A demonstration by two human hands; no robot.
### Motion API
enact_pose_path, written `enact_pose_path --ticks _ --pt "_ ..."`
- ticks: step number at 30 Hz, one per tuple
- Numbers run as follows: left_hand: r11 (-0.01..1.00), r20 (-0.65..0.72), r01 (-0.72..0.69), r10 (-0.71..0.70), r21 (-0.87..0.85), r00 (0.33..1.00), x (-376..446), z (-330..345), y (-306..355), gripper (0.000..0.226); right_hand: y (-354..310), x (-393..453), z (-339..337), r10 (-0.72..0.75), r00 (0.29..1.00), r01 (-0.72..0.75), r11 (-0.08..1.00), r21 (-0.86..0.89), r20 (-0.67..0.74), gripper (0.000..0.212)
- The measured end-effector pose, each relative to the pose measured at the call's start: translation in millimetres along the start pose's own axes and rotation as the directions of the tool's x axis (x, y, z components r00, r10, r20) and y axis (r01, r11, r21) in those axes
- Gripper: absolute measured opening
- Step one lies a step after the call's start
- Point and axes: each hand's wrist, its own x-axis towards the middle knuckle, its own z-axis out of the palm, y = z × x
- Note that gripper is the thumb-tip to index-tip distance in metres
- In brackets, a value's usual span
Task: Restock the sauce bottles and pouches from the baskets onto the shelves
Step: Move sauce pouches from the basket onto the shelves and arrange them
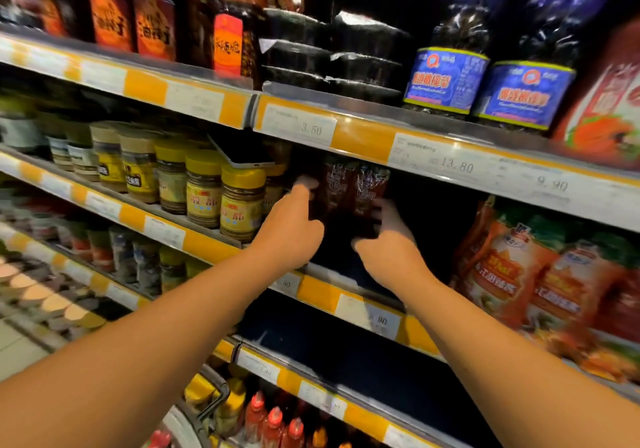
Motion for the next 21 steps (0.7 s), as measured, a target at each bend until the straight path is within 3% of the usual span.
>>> enact_pose_path --ticks 5,9,15,21 --pt "0.998 0.033 -0.059 0.06 -0.009 0.998 -84 -41 -18 0.071 -18 -71 2 -0.196 0.979 0.198 0.98 -0.03 0.063 0.078" --pt "1.0 0.038 -0.016 0.017 -0.018 0.999 -146 -67 -47 0.074 -30 -111 14 -0.209 0.968 0.204 0.978 0.049 0.14 0.078" --pt "0.99 -0.087 0.14 -0.141 -0.011 0.986 -237 -110 -113 0.065 -51 -171 65 -0.273 0.922 0.261 0.962 0.08 0.273 0.075" --pt "0.94 -0.179 0.34 -0.335 -0.002 0.925 -317 -145 -196 0.063 -65 -216 136 -0.287 0.873 0.271 0.958 0.096 0.395 0.076"
